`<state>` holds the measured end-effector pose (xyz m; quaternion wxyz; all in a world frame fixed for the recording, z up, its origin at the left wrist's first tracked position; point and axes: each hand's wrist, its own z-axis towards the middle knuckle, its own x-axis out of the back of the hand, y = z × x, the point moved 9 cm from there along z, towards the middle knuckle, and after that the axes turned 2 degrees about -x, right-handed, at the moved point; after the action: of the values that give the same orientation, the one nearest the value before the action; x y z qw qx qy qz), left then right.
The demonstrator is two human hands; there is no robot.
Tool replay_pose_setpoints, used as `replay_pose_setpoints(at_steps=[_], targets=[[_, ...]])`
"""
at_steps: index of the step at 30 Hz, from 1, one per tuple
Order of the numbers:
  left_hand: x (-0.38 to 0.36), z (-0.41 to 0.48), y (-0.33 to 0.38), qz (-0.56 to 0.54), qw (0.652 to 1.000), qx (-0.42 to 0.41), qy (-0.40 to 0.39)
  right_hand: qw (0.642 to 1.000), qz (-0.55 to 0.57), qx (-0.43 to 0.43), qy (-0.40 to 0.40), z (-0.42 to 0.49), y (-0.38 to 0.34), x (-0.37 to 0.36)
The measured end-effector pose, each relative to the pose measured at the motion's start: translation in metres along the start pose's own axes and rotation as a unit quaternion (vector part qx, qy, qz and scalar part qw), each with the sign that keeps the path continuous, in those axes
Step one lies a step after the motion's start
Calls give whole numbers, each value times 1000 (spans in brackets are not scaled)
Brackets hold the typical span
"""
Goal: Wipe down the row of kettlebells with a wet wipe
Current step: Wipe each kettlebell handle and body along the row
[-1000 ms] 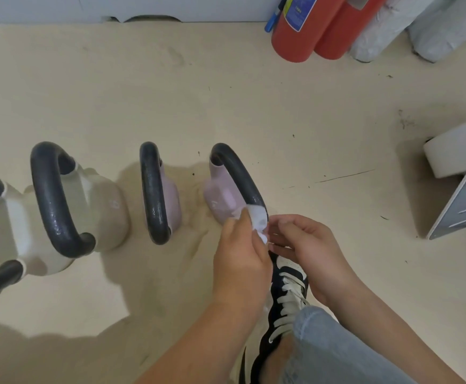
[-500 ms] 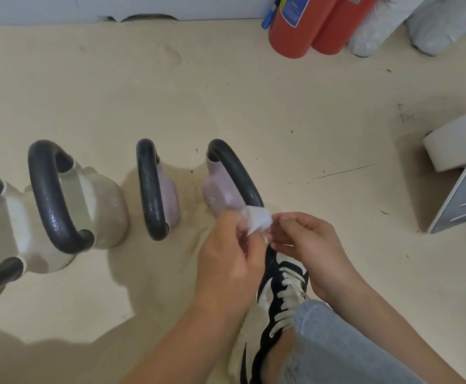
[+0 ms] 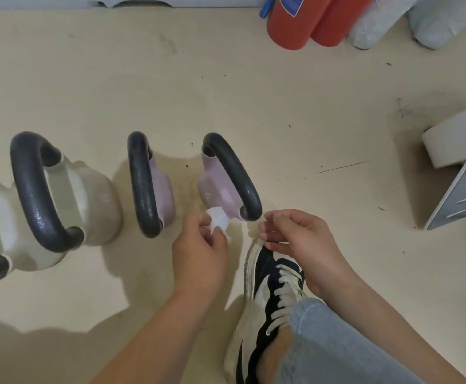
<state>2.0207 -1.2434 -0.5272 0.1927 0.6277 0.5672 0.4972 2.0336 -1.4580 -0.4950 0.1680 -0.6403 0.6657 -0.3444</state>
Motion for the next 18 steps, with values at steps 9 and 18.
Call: replay_pose_setpoints(at_steps=[9, 18], targets=[[-32, 17, 67, -29, 986, -131, -101, 994, -29, 23, -105, 11, -6, -24], [-27, -34, 41, 28, 967, -238, -82, 992, 12, 1, -129, 9, -6, -27]])
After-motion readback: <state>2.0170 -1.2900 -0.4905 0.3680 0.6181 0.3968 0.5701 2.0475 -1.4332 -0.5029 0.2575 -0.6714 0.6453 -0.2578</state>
